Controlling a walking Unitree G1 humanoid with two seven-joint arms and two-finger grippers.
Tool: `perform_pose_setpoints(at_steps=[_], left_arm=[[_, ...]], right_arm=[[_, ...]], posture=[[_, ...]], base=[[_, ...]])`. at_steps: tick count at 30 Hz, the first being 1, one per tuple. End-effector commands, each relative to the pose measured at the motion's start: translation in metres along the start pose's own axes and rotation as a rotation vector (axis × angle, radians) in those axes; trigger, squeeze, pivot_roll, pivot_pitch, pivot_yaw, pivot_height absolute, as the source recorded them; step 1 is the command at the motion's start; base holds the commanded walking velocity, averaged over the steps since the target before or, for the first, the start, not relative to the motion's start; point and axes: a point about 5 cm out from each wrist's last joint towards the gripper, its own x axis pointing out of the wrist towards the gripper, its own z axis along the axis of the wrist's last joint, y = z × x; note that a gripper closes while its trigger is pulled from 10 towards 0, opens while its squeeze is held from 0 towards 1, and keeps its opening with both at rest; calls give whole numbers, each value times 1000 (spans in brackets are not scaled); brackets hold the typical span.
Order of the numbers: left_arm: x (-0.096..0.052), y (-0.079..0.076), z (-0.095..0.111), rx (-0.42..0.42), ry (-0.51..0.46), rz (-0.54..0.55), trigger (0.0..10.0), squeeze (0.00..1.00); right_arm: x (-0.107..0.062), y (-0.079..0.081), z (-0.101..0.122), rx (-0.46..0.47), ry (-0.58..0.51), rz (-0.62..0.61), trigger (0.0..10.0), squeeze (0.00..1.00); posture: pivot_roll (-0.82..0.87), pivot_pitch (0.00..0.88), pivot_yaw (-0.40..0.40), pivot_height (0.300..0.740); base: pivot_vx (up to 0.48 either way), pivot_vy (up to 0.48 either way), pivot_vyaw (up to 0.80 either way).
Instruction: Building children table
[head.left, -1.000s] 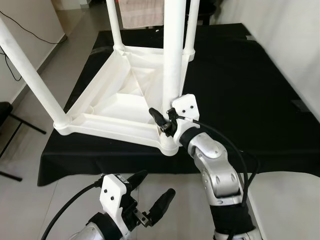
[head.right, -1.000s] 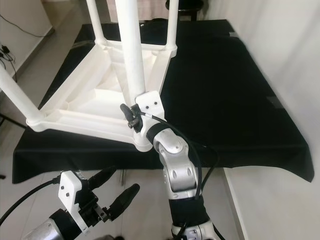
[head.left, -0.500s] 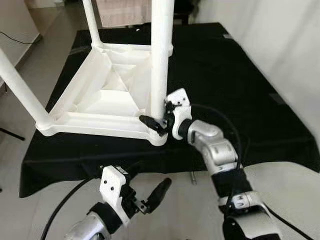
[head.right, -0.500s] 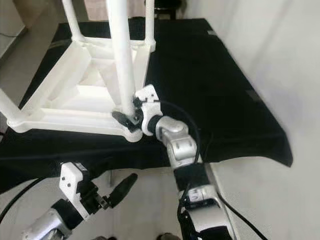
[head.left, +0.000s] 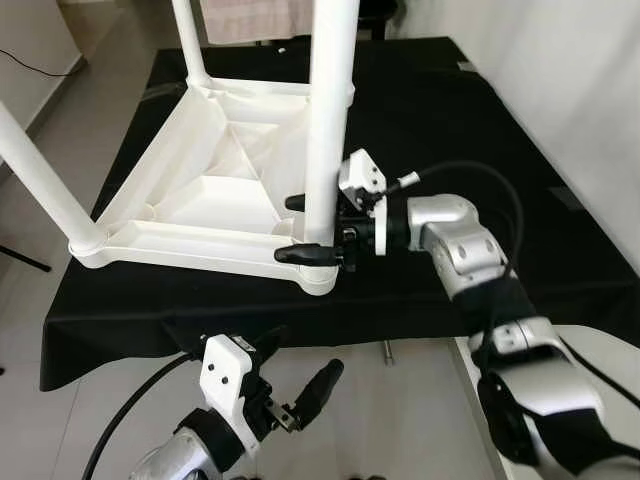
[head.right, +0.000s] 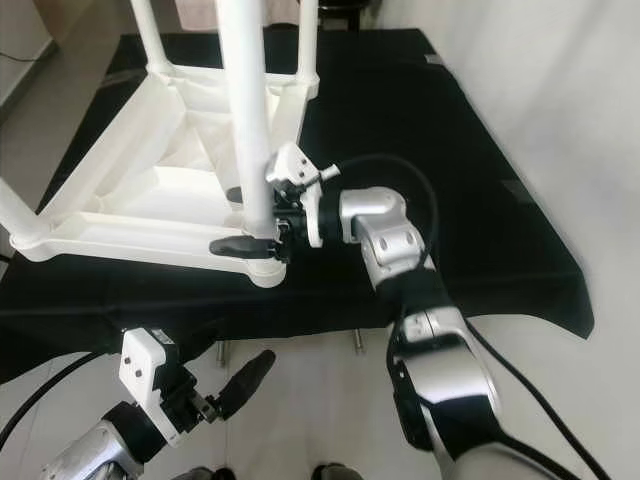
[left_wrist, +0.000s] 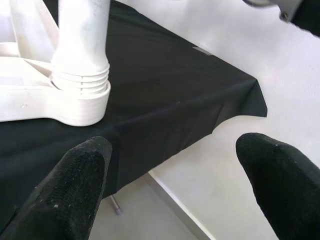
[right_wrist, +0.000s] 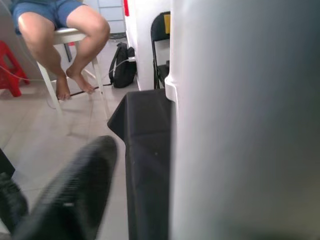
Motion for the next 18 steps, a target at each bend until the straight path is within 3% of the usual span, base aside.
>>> perform_pose_setpoints(at_steps=[1,10,16,17,18], left_arm=[[-1,-4,0,-4,5,-3,10000,0],[-4,-9,0,-16,13,-9,10000,0],[-5,-9,0,-21,17,-12,10000,0],[-5,-10,0,-22,16,-11,10000,0],[-5,-10,0,-22,16,-11,10000,0]], right_arm=[[8,3,1,-12,-5,56,0,0],[3,5,-1,-19,3,191,0,0],[-3,0,-13,-25,36,81,0,0],[-2,-4,-28,22,87,-111,0,0],[-2,-4,-28,22,87,-111,0,0]], posture=[[56,191,-43,740],[58,210,-33,740],[54,211,-33,740],[47,211,-45,740],[47,211,-45,740]], base=[[0,0,0],[0,0,0],[0,0,0],[0,0,0],[0,0,0]])
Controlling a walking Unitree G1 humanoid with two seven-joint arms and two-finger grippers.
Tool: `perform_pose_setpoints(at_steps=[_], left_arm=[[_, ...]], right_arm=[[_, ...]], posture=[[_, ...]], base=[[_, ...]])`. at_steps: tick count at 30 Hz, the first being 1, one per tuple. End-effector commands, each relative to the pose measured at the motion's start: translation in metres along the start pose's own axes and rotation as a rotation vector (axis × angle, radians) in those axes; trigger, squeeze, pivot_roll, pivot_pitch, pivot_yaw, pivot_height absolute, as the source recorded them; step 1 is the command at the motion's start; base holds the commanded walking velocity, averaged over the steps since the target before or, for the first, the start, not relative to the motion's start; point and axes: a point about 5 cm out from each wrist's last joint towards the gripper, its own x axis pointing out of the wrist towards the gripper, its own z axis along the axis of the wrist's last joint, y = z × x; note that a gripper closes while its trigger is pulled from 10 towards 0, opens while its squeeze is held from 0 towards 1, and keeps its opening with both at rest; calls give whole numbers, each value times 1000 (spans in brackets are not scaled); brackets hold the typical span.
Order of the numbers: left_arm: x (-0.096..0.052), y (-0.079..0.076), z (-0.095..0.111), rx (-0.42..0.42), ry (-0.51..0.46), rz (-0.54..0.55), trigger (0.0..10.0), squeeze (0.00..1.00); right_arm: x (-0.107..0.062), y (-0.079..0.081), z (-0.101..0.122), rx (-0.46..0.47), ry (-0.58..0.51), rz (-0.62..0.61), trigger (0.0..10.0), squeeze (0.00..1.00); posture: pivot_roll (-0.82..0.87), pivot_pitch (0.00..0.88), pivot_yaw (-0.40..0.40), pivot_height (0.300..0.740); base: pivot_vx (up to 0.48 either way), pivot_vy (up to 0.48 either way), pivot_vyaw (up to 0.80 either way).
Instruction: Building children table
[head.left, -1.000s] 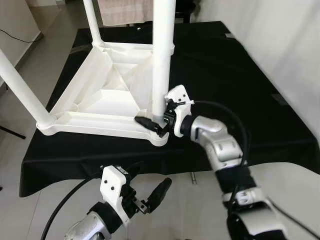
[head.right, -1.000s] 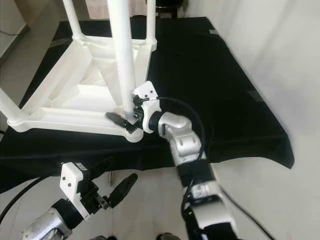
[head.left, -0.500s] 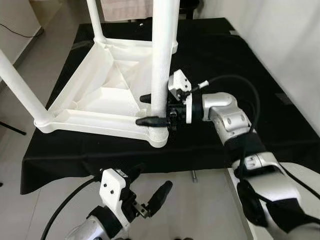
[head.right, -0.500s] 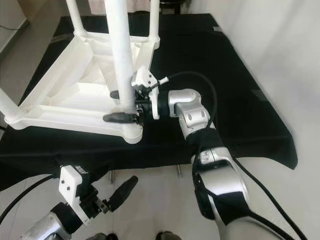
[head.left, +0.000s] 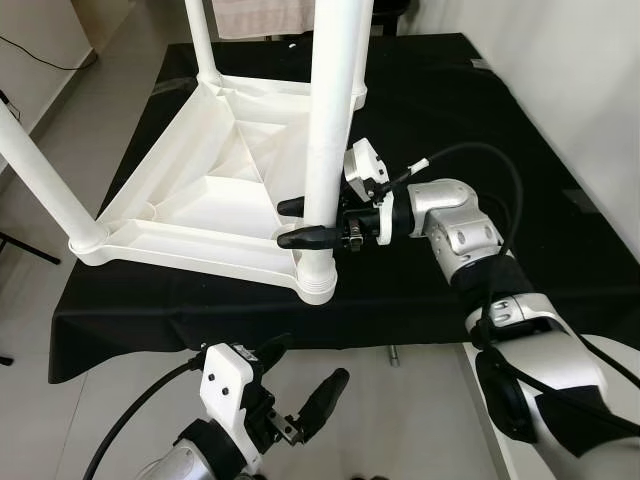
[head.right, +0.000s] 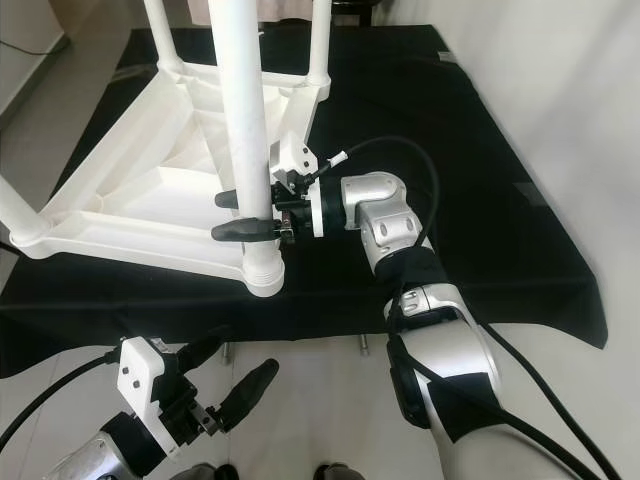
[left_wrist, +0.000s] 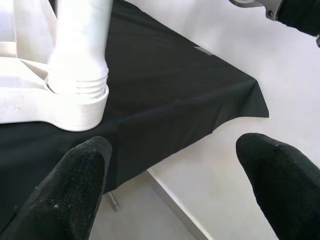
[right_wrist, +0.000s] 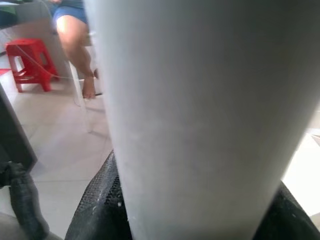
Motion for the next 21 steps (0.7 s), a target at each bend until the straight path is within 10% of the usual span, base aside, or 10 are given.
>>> perform_pose_setpoints(at_steps=[1,2,4,9,14,15,18,19,21], left_arm=[[-2,-3,0,-7,4,-3,10000,0],[-2,-3,0,-7,4,-3,10000,0],[-2,0,2,-3,1,1,10000,0],[-1,4,1,1,4,1,10000,0],[2,7,-2,-1,10,-17,10000,0],[3,9,-2,5,7,-9,10000,0],[3,10,-2,11,1,6,10000,0],[3,11,-2,17,-4,18,10000,0],[3,11,-2,20,-7,26,10000,0]], right_arm=[[-2,2,-49,80,202,-403,0,0],[-2,2,-49,80,202,-403,0,0],[-14,54,-87,312,260,-949,0,0],[-24,91,-94,405,287,-1060,0,0],[-26,72,-89,332,286,-1055,0,0],[-22,60,-83,301,271,-1021,7569,0],[-15,54,-77,277,256,-982,10000,0],[-6,52,-71,275,230,-913,10000,796],[0,56,-66,282,221,-886,10000,796]], posture=[[34,215,-53,740],[34,215,-53,740],[32,217,-37,740],[-20,188,-15,740],[7,161,-39,740],[9,153,-41,740],[17,147,-47,740],[18,145,-48,740],[24,143,-53,740]], base=[[0,0,0],[0,0,0],[0,0,0],[0,0,0],[0,0,0],[0,0,0],[0,0,0],[0,0,0],[0,0,0]])
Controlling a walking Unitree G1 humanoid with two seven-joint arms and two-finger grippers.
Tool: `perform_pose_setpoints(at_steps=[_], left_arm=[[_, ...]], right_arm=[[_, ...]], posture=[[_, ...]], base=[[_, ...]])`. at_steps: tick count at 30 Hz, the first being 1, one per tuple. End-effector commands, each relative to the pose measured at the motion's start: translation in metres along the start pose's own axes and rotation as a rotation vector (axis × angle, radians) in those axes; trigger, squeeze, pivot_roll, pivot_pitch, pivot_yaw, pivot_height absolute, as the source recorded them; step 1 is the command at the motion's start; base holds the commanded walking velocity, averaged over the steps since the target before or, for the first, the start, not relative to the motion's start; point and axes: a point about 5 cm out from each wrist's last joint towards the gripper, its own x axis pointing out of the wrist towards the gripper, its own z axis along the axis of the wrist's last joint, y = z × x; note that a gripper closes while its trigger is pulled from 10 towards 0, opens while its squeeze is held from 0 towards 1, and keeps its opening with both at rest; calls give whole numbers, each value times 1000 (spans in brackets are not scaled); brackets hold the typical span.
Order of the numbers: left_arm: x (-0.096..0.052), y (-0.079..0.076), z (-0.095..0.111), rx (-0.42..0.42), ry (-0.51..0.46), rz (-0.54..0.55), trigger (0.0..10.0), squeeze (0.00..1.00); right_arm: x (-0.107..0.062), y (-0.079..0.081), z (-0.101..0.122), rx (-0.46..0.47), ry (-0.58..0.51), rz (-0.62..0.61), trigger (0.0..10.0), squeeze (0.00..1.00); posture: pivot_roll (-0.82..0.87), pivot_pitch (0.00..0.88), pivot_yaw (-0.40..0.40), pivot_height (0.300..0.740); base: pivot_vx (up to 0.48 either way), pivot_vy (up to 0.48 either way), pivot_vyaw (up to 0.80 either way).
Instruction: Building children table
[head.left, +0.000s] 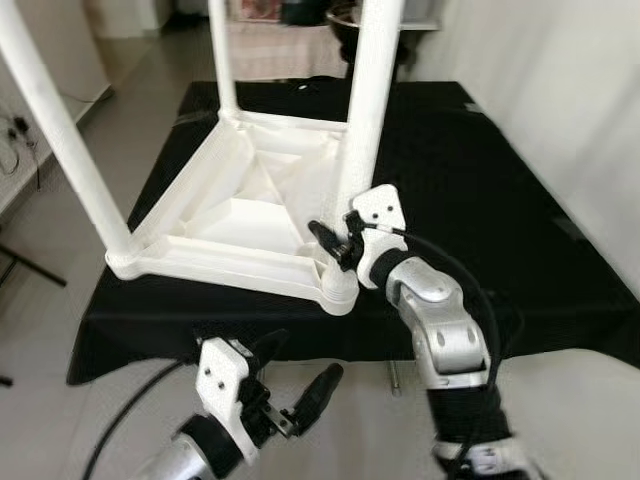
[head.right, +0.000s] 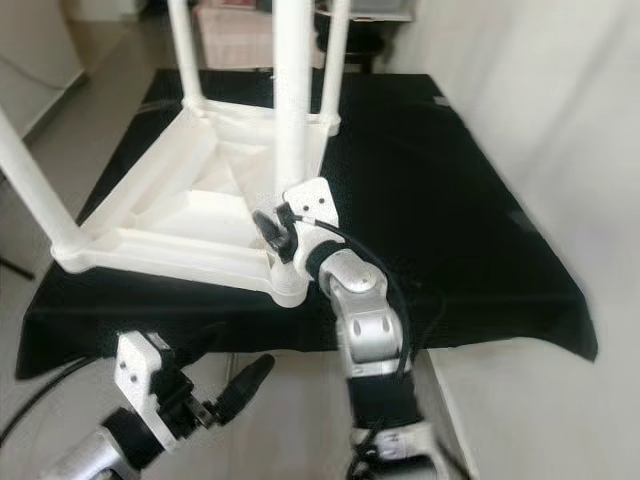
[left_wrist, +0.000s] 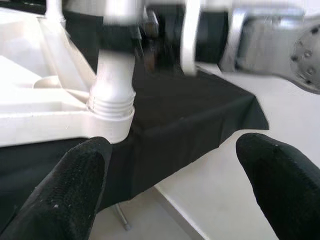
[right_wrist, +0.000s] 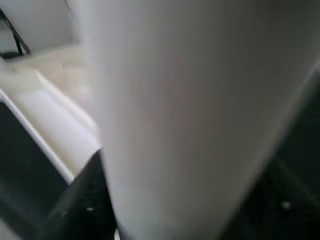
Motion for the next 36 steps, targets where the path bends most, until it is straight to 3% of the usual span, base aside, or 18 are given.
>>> perform_pose_setpoints(at_steps=[1,2,4,5,6,8,9,12,13,26,27,31,36], left_arm=[[-1,1,-3,0,4,17,10000,0],[-1,1,-2,0,4,18,10000,0],[-1,-1,-2,-4,4,12,10000,0],[-1,-1,-2,-4,4,12,10000,0],[-1,-2,-2,-6,4,10,10000,0],[-1,-2,-2,-6,4,10,10000,0],[0,-3,-1,-10,3,4,10000,0],[0,-3,-1,-11,3,2,10000,0],[0,-5,0,-12,1,1,10000,0],[-1,-11,1,-22,-2,2,10000,0],[-3,-14,2,-28,2,1,10000,0],[-7,-19,4,-39,10,-1,10000,0],[-7,-19,4,-41,12,-2,10000,0]], right_arm=[[2,5,-10,25,56,23,10000,796],[3,9,-4,30,30,64,10000,1000],[10,10,18,21,-75,224,10000,1000],[10,10,18,21,-75,224,10000,1000],[10,13,27,3,-124,353,10000,1000],[10,13,27,3,-124,353,10000,1000],[9,16,36,-100,-169,543,10000,1000],[8,17,38,-131,-183,627,10000,1000],[12,14,41,-136,-190,666,10000,0],[24,7,52,-136,-183,895,10000,0],[24,4,57,-132,-178,973,0,0],[23,-5,65,-136,-185,1082,0,0],[23,-9,66,-143,-193,1087,0,0]], posture=[[24,143,-53,740],[24,142,-54,740],[27,149,-51,740],[27,149,-51,740],[30,153,-52,740],[30,153,-52,740],[39,165,-55,740],[39,165,-55,740],[54,183,-57,740],[75,208,-57,740],[100,244,-48,740],[98,252,-41,740],[97,252,-40,740]], base=[[0,0,0],[0,0,0],[0,0,0],[0,0,0],[0,0,0],[0,0,0],[0,0,0],[0,0,0],[0,0,0],[0,0,0],[0,0,0],[0,0,0],[0,0,0]])
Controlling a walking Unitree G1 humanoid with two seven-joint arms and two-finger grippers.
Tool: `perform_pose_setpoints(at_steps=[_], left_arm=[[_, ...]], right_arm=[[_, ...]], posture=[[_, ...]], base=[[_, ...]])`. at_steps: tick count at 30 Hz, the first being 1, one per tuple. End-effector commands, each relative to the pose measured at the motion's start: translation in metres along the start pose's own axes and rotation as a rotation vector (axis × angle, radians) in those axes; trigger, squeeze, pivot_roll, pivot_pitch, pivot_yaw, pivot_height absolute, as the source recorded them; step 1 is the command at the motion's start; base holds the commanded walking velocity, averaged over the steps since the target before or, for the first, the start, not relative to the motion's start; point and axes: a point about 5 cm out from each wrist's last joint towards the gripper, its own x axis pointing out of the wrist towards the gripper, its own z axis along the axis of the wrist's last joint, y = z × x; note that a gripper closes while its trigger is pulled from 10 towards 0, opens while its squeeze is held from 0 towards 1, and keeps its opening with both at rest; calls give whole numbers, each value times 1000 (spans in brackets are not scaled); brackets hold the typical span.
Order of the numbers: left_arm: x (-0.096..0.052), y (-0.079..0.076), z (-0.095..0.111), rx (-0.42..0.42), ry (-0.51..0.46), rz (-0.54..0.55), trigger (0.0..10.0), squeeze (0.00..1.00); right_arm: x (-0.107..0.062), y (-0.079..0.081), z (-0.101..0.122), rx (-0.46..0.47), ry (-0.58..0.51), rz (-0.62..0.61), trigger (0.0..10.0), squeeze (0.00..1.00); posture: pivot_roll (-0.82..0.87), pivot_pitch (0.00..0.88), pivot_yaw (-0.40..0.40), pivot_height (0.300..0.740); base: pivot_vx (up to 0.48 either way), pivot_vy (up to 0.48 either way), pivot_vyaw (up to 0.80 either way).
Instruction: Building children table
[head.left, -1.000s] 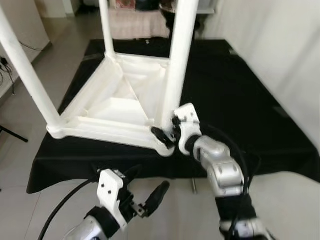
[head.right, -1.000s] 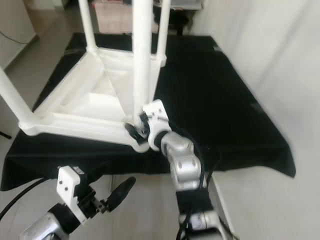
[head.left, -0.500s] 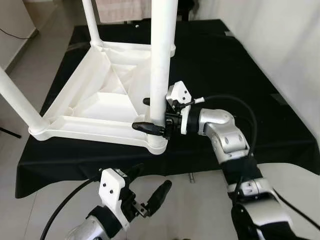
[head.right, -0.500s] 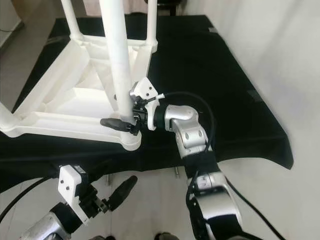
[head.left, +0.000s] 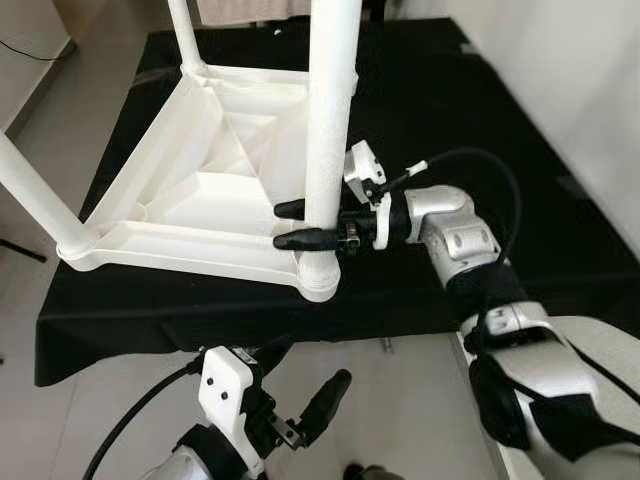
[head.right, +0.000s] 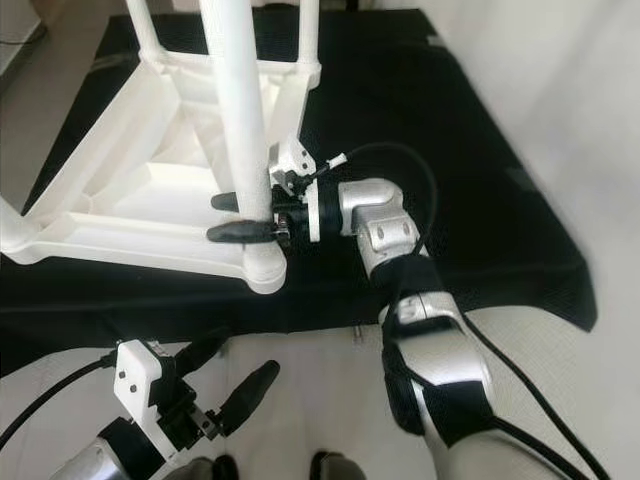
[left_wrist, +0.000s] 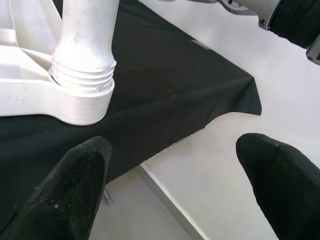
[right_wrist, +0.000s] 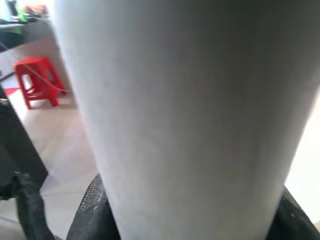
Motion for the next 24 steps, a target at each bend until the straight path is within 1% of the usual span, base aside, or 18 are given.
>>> perform_pose_setpoints(at_steps=[1,4,6,7,8,9,12,13,14,15,16,17,18,19,20,21,23,24], left_arm=[[-1,-3,-1,-13,11,-4,10000,0],[-1,-3,-1,-13,12,-4,10000,0],[0,-1,-2,-14,13,-6,10000,0],[0,-1,-2,-14,13,-6,10000,0],[0,1,-2,-14,13,-6,10000,0],[0,3,-2,-13,13,-7,10000,0],[0,3,-2,-13,13,-7,10000,0],[-1,5,-1,-11,13,-7,10000,0],[1,8,-1,-7,11,-10,10000,0],[2,10,-1,-5,11,-12,10000,0],[2,10,-1,-5,11,-12,10000,0],[4,13,-2,-2,11,-13,10000,0],[4,13,-2,-2,11,-13,10000,0],[6,15,-3,0,11,-12,10000,0],[7,16,-3,1,10,-10,10000,0],[7,16,-3,1,10,-10,10000,0],[8,18,-4,2,4,-4,10000,0],[8,19,-3,7,-1,7,10000,0]], right_arm=[[2,3,-5,26,-17,19,0,0],[-2,4,-6,16,-23,-3,0,0],[-14,15,-15,16,-48,-117,0,0],[-14,15,-15,16,-48,-117,0,0],[-16,22,-27,43,-27,-233,0,0],[-13,29,-40,106,20,-376,0,0],[-13,29,-40,106,20,-376,0,0],[-10,34,-63,146,149,-747,0,0],[1,59,-81,209,221,-916,0,0],[6,77,-90,251,254,-1012,0,0],[6,77,-90,251,254,-1012,0,0],[11,83,-92,269,262,-1040,0,0],[11,83,-92,269,262,-1040,0,0],[15,83,-92,274,252,-1012,0,0],[16,76,-89,259,251,-1012,0,0],[16,76,-89,259,251,-1012,0,0],[17,66,-87,249,261,-1018,0,0],[17,65,-84,254,264,-1023,10000,0]], posture=[[93,250,-37,740],[86,247,-36,740],[66,239,-36,740],[66,239,-36,740],[55,235,-38,740],[46,231,-39,740],[46,231,-39,740],[35,226,-37,740],[16,214,-23,740],[10,210,-23,740],[10,210,-23,740],[6,182,-24,740],[6,182,-24,740],[9,179,-29,740],[12,169,-40,740],[12,169,-40,740],[13,165,-43,740],[18,163,-47,740]], base=[[0,0,0],[0,0,0],[0,0,0],[0,0,0],[0,0,0],[0,0,0],[0,0,0],[0,0,0],[0,0,0],[0,0,0],[0,0,0],[0,0,0],[0,0,0],[0,0,0],[0,0,0],[0,0,0],[0,0,0],[0,0,0]])
